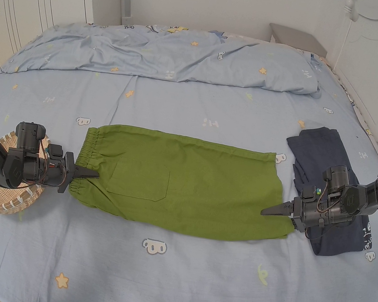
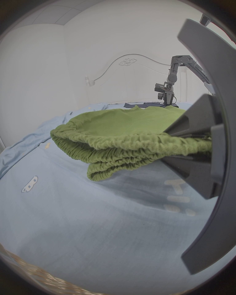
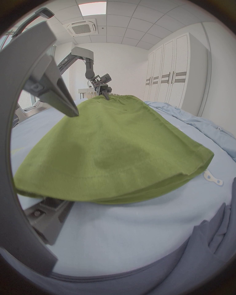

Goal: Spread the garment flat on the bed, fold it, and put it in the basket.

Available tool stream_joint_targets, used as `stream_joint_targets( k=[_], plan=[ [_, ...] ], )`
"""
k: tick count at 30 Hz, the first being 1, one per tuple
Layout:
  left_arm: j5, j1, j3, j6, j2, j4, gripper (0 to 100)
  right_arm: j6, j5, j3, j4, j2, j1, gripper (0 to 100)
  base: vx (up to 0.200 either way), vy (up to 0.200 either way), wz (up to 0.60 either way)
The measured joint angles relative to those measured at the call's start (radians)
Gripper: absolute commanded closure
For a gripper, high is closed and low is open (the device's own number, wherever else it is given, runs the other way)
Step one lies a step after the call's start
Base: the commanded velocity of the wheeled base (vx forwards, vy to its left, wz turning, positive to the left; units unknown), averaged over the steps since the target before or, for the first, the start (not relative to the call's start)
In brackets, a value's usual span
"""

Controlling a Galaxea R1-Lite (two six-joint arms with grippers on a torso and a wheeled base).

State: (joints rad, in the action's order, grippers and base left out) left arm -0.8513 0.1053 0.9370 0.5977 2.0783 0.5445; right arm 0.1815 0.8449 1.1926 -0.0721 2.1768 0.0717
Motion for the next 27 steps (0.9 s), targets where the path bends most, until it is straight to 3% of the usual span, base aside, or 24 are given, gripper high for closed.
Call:
stream_joint_targets(
  k=[20,27],
  plan=[
    [0.000,0.001,0.002,0.001,-0.002,-0.007,100,-0.003,-0.007,-0.006,0.007,-0.048,-0.034,100,0.000,0.000,0.00],
    [0.000,0.004,0.007,-0.007,-0.031,-0.110,100,-0.005,-0.005,-0.022,-0.065,-0.161,-0.044,100,0.000,0.000,0.00]
  ],
)
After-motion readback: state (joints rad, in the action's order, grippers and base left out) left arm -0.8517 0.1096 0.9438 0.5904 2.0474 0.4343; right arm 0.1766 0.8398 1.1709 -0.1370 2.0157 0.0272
